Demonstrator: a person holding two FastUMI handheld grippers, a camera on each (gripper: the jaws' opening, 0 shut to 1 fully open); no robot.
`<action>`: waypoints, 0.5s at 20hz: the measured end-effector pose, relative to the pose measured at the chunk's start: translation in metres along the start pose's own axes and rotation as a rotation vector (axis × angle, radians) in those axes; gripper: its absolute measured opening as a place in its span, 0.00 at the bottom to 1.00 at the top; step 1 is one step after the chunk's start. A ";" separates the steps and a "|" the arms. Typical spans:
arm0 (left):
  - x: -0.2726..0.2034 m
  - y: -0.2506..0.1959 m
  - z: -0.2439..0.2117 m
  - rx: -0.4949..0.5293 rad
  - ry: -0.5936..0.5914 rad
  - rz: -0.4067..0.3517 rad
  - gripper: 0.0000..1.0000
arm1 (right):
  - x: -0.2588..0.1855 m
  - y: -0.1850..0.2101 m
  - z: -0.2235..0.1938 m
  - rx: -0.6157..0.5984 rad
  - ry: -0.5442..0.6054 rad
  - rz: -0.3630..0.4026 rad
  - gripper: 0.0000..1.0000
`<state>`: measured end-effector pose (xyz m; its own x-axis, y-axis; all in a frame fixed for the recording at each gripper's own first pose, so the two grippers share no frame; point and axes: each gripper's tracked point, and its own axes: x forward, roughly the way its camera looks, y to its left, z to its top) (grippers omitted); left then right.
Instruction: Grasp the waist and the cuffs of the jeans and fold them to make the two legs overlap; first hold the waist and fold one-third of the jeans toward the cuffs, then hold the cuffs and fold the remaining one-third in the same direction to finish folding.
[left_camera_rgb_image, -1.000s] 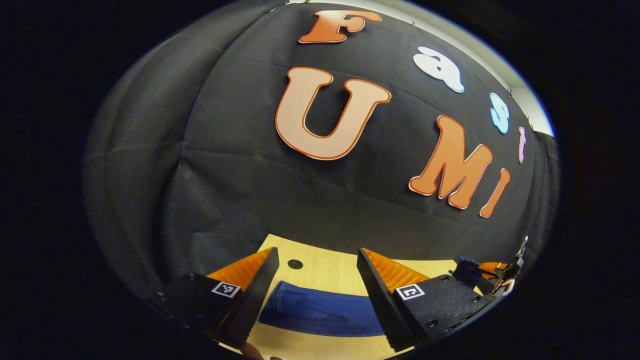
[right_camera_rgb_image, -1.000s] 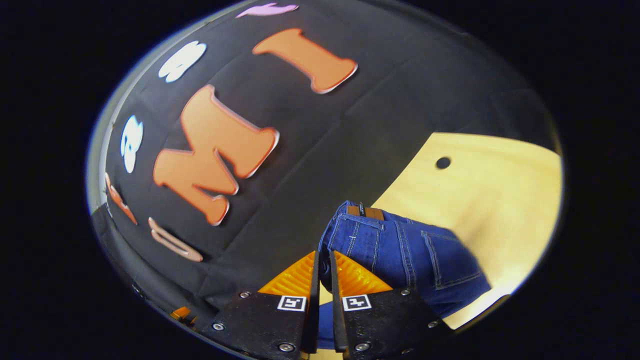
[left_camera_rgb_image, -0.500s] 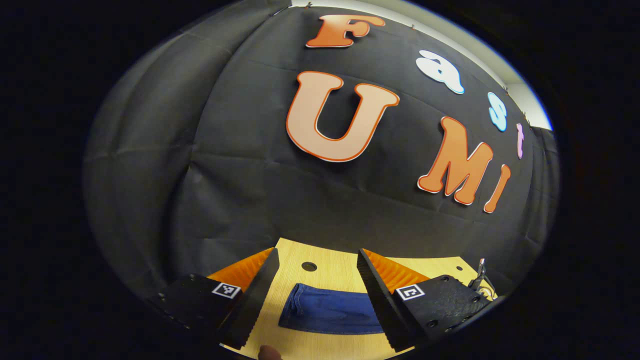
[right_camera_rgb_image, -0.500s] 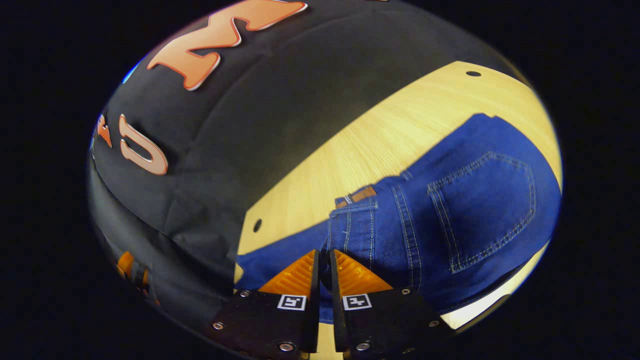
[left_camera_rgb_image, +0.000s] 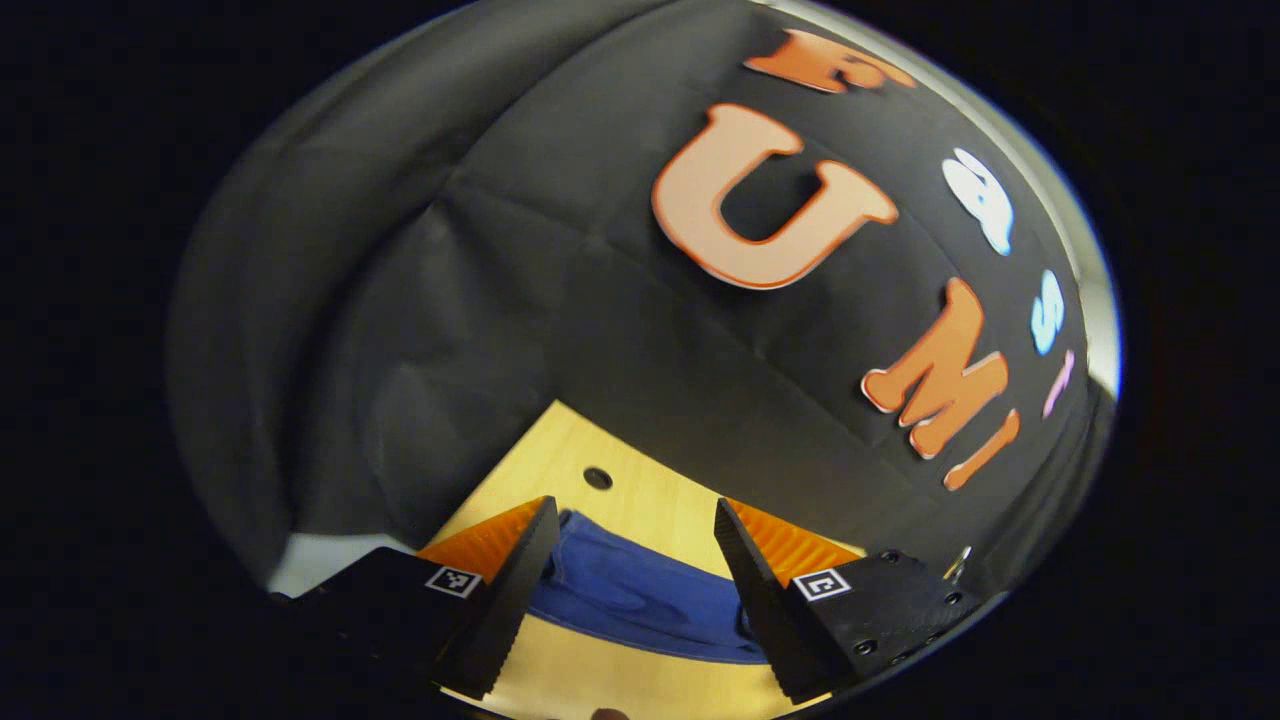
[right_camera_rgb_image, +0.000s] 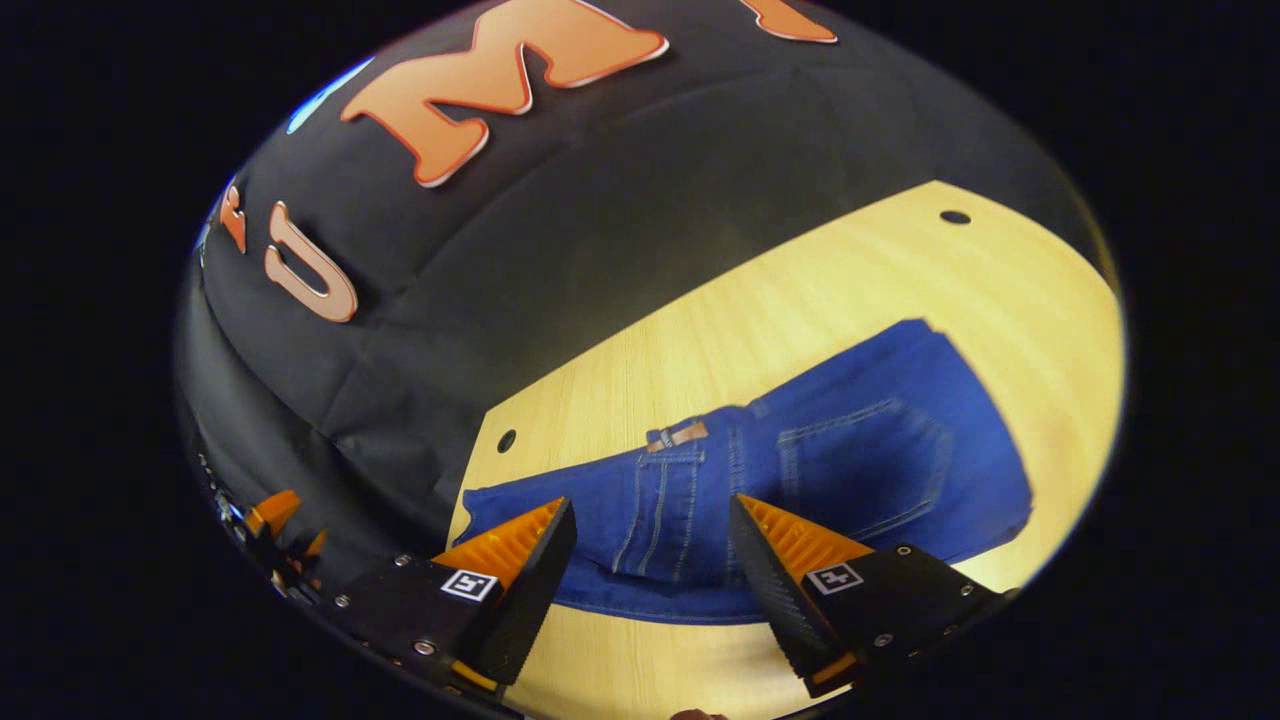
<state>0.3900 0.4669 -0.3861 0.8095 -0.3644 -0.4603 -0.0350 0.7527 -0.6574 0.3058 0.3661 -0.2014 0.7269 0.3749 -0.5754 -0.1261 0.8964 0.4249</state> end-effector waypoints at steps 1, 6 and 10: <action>0.000 0.012 -0.008 -0.100 0.034 0.007 0.97 | -0.016 -0.010 0.011 0.019 -0.012 0.004 0.97; 0.019 0.085 -0.074 -0.332 0.158 0.134 0.97 | -0.077 -0.079 0.054 0.153 -0.077 -0.025 0.96; 0.058 0.117 -0.111 -0.299 0.243 0.219 0.98 | -0.100 -0.126 0.061 0.211 -0.078 -0.078 0.96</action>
<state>0.3676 0.4733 -0.5557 0.6042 -0.3590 -0.7114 -0.3874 0.6478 -0.6559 0.2898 0.2010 -0.1552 0.7798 0.2799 -0.5599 0.0705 0.8495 0.5228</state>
